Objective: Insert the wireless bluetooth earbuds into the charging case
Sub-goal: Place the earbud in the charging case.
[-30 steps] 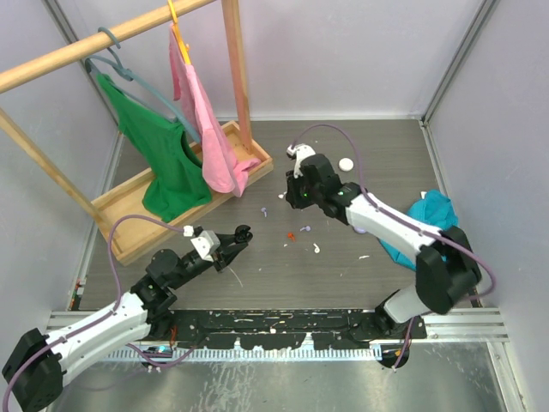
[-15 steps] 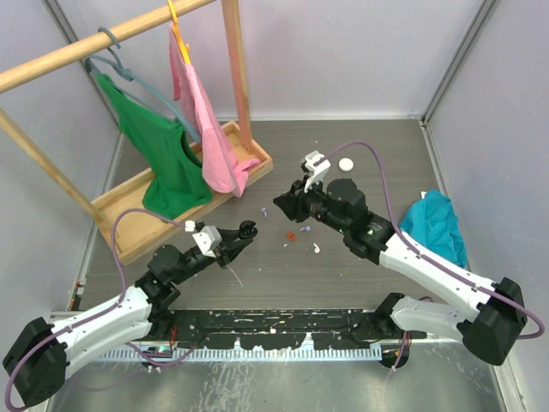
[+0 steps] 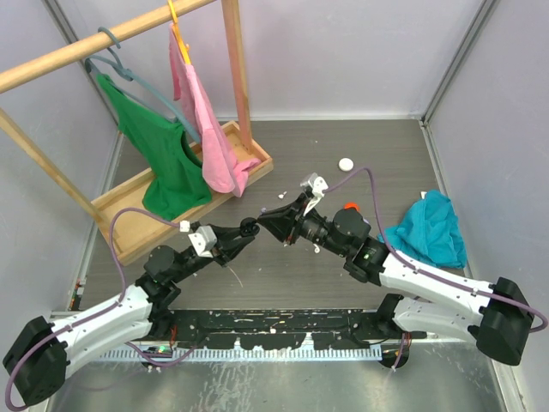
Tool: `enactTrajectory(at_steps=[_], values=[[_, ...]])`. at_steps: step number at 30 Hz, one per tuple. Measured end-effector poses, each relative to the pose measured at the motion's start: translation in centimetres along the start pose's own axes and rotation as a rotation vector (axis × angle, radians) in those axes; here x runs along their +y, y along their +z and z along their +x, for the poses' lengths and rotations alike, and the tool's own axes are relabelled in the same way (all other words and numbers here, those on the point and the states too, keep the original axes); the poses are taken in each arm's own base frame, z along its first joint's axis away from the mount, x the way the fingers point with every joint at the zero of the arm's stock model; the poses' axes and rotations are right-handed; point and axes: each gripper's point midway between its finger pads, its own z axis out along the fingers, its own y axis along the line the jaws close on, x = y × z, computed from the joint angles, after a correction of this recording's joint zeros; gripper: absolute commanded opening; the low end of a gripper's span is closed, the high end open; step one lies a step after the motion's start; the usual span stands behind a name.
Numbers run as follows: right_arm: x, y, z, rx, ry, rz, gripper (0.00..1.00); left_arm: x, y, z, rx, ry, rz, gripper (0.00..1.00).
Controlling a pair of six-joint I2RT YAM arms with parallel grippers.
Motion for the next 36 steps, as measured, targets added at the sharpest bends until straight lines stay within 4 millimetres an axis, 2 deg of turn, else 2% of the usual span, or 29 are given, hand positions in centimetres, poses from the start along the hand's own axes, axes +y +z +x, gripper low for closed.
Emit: enactTrajectory(at_steps=[4, 11, 36], values=[[1.5, 0.0, 0.2, -0.037, 0.018, -0.061, 0.16, -0.1, 0.1, -0.8, -0.024, -0.007, 0.006, 0.0], [3.5, 0.3, -0.8, -0.111, 0.032, -0.137, 0.16, -0.3, 0.3, -2.1, -0.066, -0.015, 0.016, 0.0], [3.9, 1.3, 0.5, -0.112, 0.031, -0.16, 0.16, -1.2, 0.3, -3.2, -0.106, -0.06, 0.055, 0.0]])
